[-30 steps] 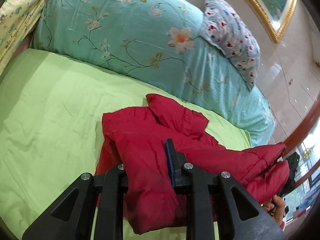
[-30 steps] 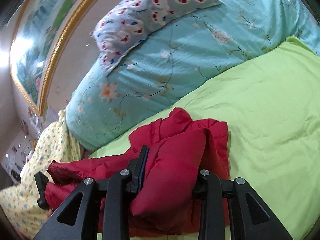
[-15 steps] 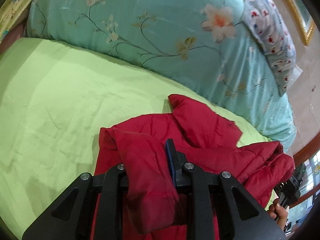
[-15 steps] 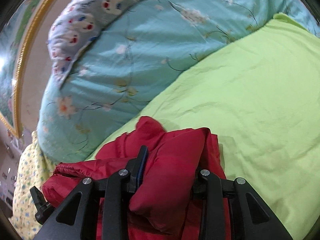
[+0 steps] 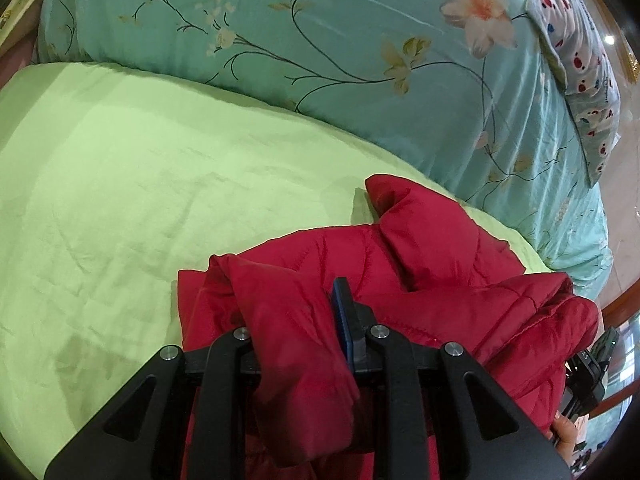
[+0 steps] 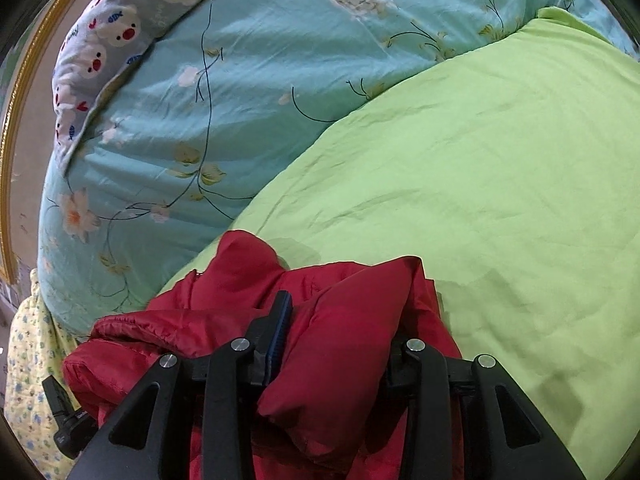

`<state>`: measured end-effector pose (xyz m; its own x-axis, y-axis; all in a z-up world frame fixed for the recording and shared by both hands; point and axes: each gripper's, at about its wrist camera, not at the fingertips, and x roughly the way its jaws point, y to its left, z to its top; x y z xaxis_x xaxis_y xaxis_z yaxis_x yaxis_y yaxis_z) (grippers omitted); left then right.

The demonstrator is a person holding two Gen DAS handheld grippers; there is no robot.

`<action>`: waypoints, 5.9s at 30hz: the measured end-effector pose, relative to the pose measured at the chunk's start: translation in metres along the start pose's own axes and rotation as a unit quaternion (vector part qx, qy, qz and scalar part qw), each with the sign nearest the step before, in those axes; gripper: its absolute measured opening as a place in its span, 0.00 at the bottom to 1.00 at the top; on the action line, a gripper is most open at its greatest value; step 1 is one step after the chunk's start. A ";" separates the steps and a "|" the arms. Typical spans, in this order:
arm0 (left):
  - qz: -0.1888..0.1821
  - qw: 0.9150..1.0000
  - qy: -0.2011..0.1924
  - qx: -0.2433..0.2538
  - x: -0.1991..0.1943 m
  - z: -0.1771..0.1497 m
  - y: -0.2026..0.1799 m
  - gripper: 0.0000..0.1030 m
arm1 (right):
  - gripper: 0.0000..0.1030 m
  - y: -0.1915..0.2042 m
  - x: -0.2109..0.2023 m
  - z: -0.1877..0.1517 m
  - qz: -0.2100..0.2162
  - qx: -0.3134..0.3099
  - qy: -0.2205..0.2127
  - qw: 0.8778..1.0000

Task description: Fold large clothes

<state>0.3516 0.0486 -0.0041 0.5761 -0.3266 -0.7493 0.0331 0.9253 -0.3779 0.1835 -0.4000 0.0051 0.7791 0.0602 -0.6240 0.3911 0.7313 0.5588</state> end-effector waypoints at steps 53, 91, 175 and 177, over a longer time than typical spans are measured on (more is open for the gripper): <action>0.075 0.991 0.004 0.112 -0.005 -0.038 -0.052 0.42 | 0.89 0.085 0.036 -0.041 -0.075 -0.243 0.111 0.961; 0.022 0.996 -0.003 0.089 -0.068 -0.070 -0.017 0.45 | 0.93 0.079 -0.030 -0.047 -0.044 -0.234 0.083 0.968; -0.147 0.988 0.044 0.032 -0.160 -0.150 0.060 0.53 | 0.49 -0.019 -0.120 -0.115 0.110 -0.104 0.194 0.969; -0.127 0.990 0.042 0.037 -0.150 -0.149 0.059 0.53 | 0.52 -0.019 -0.117 -0.115 0.099 -0.106 0.189 0.971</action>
<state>0.1458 0.1231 0.0048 0.4714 -0.5629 -0.6790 0.2303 0.8217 -0.5213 0.0283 -0.3432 0.0044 0.5781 0.4297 -0.6937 0.1111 0.8007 0.5886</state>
